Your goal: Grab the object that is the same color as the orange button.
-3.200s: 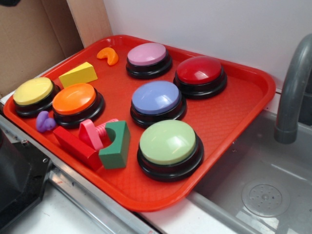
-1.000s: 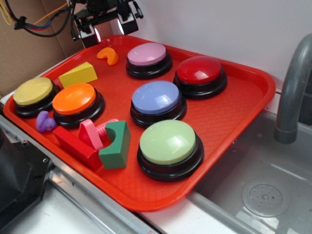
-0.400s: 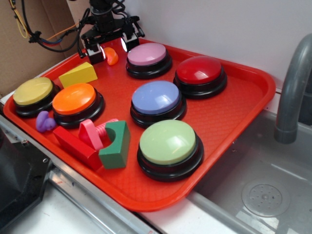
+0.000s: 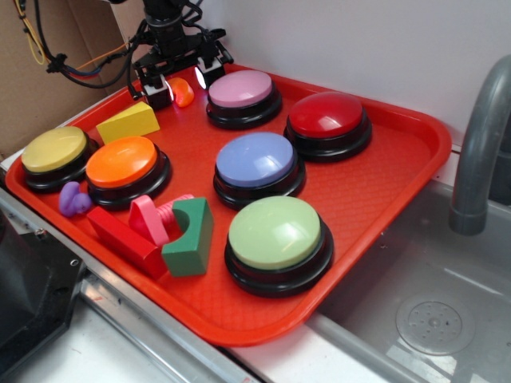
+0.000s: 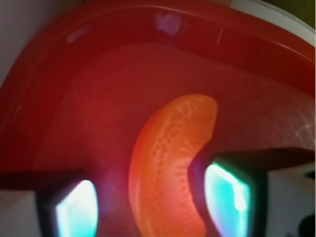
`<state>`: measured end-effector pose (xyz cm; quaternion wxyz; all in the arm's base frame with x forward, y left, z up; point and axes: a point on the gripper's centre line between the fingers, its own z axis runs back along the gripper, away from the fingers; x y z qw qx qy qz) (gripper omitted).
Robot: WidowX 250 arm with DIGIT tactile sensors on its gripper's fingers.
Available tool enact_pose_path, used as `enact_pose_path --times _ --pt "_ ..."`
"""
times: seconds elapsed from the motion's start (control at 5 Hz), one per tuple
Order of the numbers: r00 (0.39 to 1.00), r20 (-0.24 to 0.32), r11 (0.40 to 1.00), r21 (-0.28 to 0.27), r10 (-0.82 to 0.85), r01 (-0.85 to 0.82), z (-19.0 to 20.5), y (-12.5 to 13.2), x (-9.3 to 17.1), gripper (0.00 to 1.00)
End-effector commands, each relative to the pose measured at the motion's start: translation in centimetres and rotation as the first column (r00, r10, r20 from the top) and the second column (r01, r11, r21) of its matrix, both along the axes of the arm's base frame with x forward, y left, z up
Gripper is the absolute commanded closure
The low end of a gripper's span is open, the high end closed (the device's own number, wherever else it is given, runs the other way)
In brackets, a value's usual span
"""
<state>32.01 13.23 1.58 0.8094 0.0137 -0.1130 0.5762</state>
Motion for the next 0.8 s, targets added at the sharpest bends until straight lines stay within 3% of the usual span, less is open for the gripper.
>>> enact_pose_path --times 0.0,0.4,0.6 --pt "0.998 0.051 0.999 -0.021 -0.030 0.031 1.9 1.5 -1.1 1.00" --pt "0.979 0.008 0.979 -0.006 -0.205 0.205 4.7 0.8 -0.8 1.00" --pt "0.928 -0.009 0.928 -0.035 -0.371 0.371 7.4 0.0 -0.7 1.00"
